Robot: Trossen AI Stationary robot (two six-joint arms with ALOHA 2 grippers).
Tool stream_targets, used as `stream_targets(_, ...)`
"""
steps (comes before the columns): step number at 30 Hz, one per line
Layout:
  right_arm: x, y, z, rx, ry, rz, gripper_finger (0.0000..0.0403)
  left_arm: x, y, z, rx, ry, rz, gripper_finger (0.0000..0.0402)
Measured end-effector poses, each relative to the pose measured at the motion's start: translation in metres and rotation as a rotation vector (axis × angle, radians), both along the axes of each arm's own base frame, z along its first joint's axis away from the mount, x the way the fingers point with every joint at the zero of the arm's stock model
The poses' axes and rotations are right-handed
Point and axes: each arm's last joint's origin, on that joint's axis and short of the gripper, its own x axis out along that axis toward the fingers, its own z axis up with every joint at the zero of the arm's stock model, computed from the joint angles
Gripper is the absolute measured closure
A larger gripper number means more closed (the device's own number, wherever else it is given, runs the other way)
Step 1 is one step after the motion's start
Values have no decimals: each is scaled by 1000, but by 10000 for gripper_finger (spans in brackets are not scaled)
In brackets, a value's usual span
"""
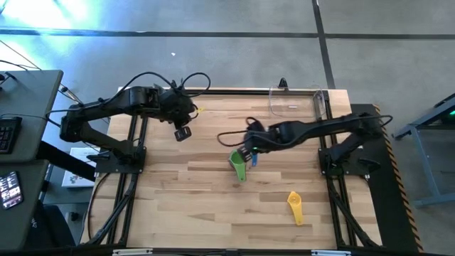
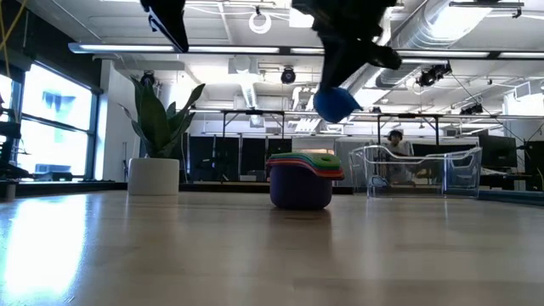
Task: Nest measuring cups in basket
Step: Stack the blue measuring cup on top of the green measuring cup
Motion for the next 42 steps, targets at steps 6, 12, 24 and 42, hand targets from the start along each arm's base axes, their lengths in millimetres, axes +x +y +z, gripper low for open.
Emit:
stream_targets(6, 42, 6, -9, 52, 86, 53, 402, -3, -1, 0, -17, 18, -4, 355)
stream_targets(12, 69, 13, -17, 99, 104, 102, 403, -3, -1, 0, -17, 17, -5, 355)
stream_targets(24, 67, 21, -40, 136, 156, 50, 403, -3, -1, 0, -9, 21, -21, 355)
stream_targets(42, 74, 23, -56, 174, 167, 72, 385, -3, -1, 0, -4, 24, -29, 355)
